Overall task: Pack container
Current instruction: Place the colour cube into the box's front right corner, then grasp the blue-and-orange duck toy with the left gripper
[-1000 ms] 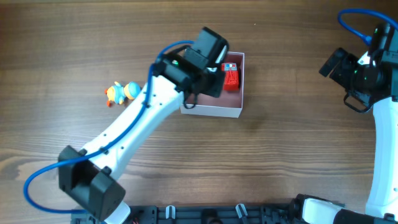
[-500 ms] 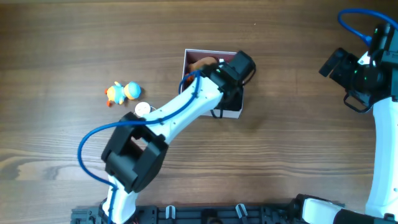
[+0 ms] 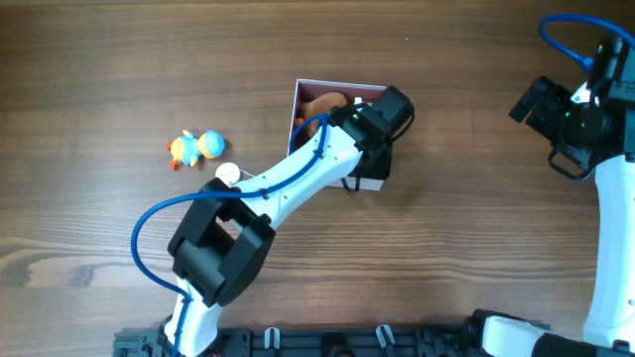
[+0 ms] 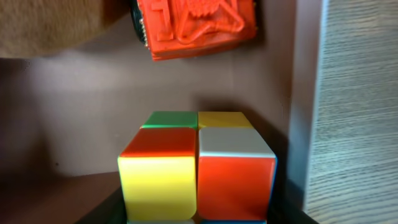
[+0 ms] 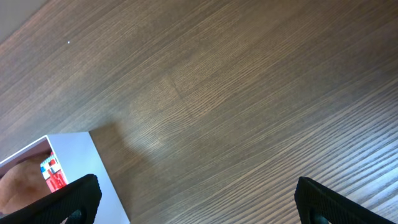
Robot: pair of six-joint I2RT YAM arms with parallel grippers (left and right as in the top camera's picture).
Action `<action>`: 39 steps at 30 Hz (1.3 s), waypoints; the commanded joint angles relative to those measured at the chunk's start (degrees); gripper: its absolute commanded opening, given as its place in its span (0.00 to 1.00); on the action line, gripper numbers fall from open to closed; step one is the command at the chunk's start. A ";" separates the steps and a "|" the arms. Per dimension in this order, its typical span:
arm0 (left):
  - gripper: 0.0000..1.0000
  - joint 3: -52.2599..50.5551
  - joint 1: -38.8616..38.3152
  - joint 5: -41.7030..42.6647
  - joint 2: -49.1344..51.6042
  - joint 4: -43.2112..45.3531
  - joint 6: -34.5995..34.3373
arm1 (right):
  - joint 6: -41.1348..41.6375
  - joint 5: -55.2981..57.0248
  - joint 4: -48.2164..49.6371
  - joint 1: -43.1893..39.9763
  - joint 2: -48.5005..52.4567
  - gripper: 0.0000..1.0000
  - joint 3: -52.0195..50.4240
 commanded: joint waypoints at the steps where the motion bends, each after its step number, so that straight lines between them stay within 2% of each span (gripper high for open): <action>1: 0.57 4.04 -0.35 0.07 -1.81 -0.66 -0.70 | 0.07 0.35 0.15 -0.17 0.42 1.00 -0.37; 2: 0.61 4.57 -0.35 0.07 -2.38 -0.79 -0.68 | 0.07 0.35 0.15 -0.17 0.42 1.00 -0.37; 10: 0.71 5.51 -0.35 -2.62 -6.40 -1.66 0.22 | 0.07 0.35 0.15 -0.17 0.42 1.00 -0.37; 12: 0.73 5.53 -0.15 -3.34 -6.40 -2.49 3.17 | 0.09 0.35 0.15 -0.17 0.42 1.00 -0.37; 14: 0.74 5.97 0.61 -7.06 -6.93 -5.09 4.72 | 0.07 0.35 0.15 -0.17 0.42 1.00 -0.37; 15: 0.78 6.27 1.33 -9.75 -7.39 -6.95 4.72 | 0.07 0.35 0.15 -0.17 0.42 1.00 -0.37; 17: 0.86 6.67 3.65 -14.75 -9.01 -10.62 4.74 | 0.07 0.35 0.15 -0.17 0.42 1.00 -0.37; 19: 0.89 6.67 7.56 -17.53 -11.37 -14.19 4.85 | 0.07 0.35 0.15 -0.17 0.42 1.00 -0.37; 24: 0.93 6.67 22.16 -15.08 -16.02 -20.57 8.00 | 0.07 0.35 0.15 -0.17 0.42 1.00 -0.37; 28: 0.85 6.49 34.32 -4.50 -15.08 -21.88 19.80 | 0.07 0.35 0.15 -0.17 0.42 1.00 -0.37; 33: 0.82 5.38 42.60 -3.91 -11.19 -21.22 21.46 | 0.07 0.35 0.15 -0.17 0.42 1.00 -0.37; 39: 0.80 4.87 43.74 -4.15 -7.10 -20.74 22.97 | 0.07 0.35 0.15 -0.17 0.42 1.00 -0.37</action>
